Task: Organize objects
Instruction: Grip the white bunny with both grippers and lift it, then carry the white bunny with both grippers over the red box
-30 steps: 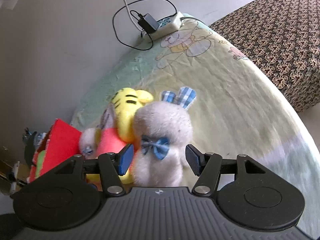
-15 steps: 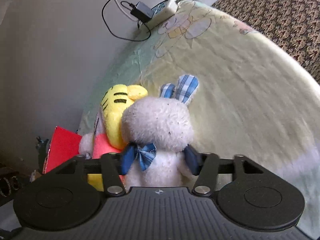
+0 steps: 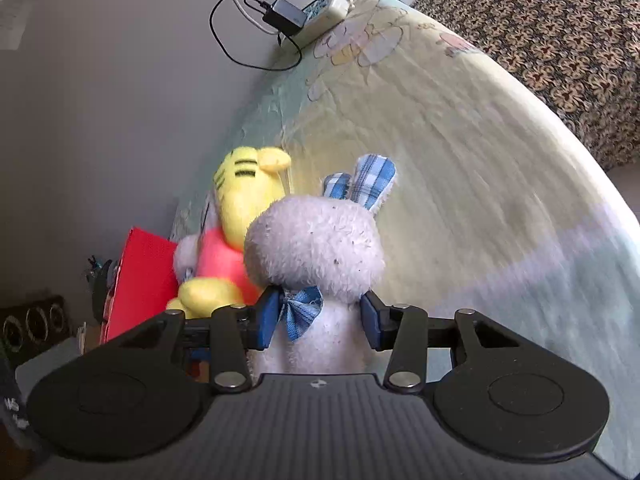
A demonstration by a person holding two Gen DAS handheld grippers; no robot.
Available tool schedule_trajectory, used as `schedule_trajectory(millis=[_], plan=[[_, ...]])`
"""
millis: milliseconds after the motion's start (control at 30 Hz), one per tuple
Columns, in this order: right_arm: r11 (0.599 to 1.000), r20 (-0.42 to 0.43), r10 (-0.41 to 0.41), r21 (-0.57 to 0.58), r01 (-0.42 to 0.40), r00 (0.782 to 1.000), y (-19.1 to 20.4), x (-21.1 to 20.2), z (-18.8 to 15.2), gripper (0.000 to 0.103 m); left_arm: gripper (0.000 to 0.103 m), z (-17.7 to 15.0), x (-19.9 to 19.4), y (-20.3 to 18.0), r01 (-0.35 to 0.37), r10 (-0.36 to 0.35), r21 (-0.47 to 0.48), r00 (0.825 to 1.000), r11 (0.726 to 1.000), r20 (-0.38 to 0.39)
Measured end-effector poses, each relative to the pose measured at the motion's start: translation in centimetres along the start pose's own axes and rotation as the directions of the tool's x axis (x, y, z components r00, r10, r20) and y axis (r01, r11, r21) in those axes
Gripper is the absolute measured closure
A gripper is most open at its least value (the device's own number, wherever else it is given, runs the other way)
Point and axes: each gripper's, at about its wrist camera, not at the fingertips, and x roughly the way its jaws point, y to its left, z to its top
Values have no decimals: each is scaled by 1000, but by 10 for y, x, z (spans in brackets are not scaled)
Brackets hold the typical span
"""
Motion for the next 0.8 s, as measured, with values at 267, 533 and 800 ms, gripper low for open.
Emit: schedule_trajectory(millis=[267,533,800], plan=[[1000,-35,14,25,-13,999,-2,-10,-10,56,34,-5,13,-15,23,-22,26,999,999,-45],[1000,-69,8,-26,-10,998,14,-26,-17,57,47,-15,4,-23,35,-33,29,998,999,-58],[985,-109,95,-134,-109,989,55,-46,-13,57,48,-25,-43,-37,13,-14,85,1000,996,8]])
